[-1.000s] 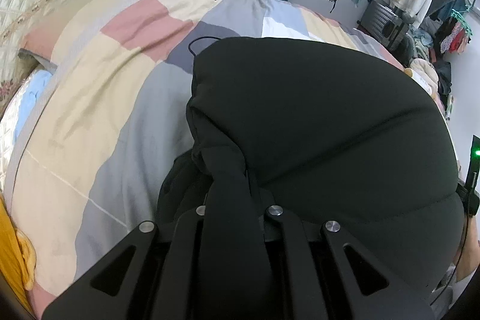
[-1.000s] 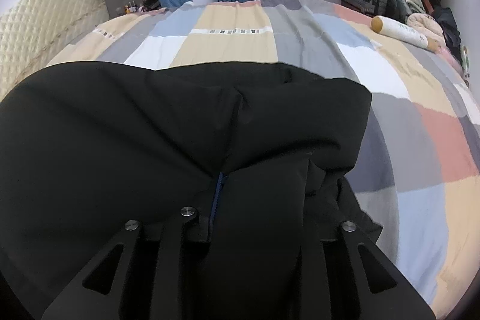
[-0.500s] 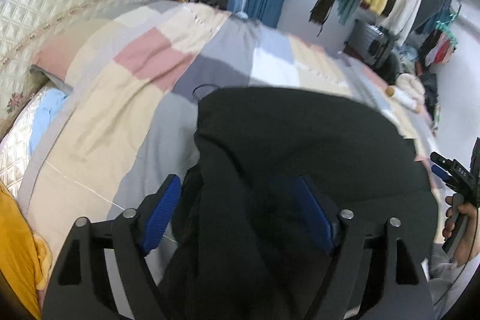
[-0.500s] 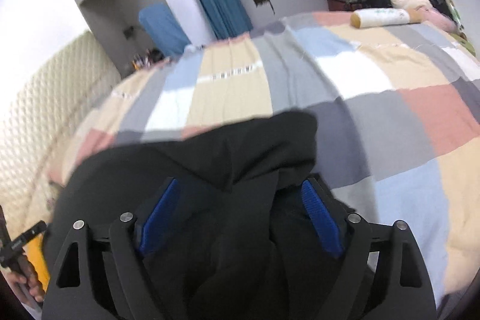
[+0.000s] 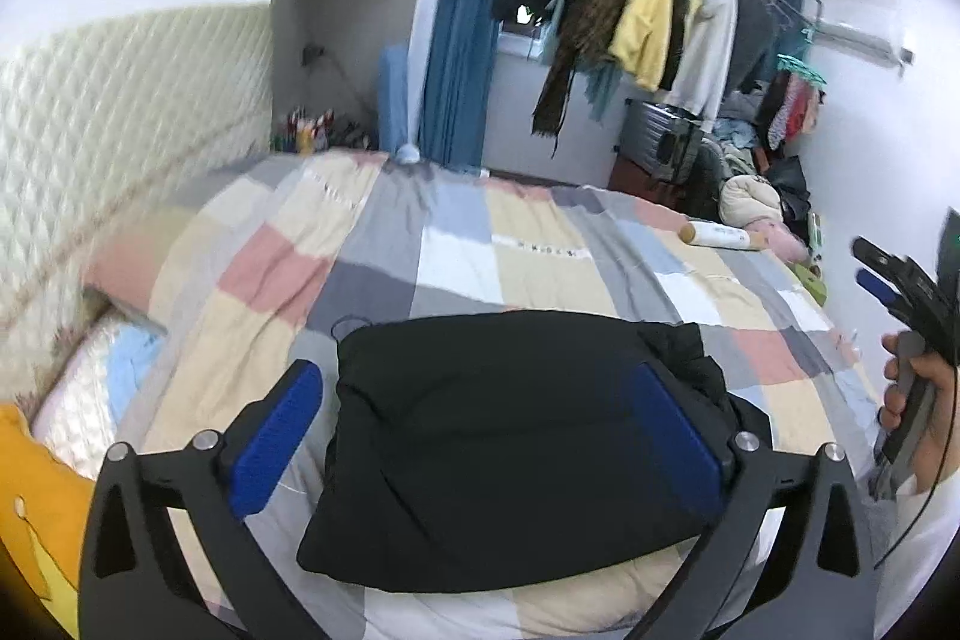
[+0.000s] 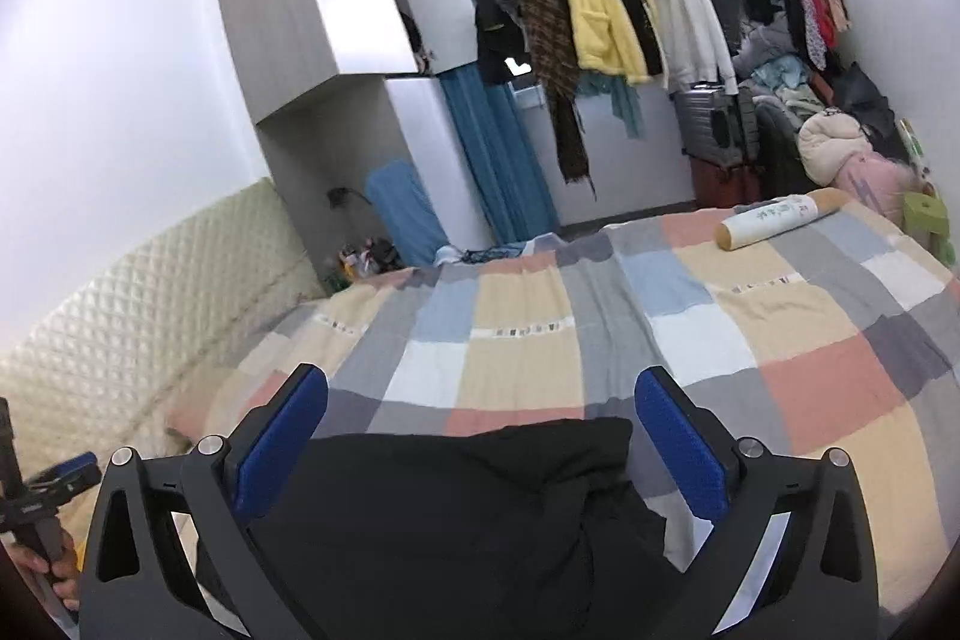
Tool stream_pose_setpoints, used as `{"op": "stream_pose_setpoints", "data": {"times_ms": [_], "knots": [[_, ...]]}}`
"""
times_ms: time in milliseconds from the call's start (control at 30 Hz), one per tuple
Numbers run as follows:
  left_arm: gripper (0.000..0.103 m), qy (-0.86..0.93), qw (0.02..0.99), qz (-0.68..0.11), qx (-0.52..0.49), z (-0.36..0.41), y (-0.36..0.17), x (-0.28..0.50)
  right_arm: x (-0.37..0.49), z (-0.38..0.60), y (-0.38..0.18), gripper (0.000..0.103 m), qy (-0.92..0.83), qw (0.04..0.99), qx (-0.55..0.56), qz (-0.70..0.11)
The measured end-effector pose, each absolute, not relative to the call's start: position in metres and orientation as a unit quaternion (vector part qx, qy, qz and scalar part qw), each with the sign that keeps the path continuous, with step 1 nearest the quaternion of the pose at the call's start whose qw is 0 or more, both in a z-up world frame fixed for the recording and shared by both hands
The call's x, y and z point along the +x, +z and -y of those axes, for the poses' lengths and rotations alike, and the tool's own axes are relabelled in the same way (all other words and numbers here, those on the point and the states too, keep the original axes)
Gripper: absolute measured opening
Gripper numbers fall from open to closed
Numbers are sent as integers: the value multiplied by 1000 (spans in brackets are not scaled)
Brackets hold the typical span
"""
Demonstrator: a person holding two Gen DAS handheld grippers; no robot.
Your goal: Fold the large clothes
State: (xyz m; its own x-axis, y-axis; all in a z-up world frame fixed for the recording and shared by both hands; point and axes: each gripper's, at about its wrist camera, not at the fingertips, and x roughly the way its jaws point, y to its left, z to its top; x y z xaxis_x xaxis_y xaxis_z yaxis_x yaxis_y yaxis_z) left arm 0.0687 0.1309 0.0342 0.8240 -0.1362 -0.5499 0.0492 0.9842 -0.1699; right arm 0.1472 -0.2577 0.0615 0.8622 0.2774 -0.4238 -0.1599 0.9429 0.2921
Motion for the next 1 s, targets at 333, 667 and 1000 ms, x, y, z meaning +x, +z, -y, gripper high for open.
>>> {"op": "stream_pose_setpoints", "data": {"times_ms": [333, 667, 1000], "knots": [[102, -34, 958, -277, -59, -102, 35, 27, 90, 237, 34, 103, 129, 954, 98, -251], [103, -36, 958, -277, -62, -83, 25, 4, 12, 202, 43, 103, 165, 966, 39, -195], [103, -41, 954, -289, -64, -70, 8, 5, 116, 222, -3, 103, 148, 954, 39, -257]]}}
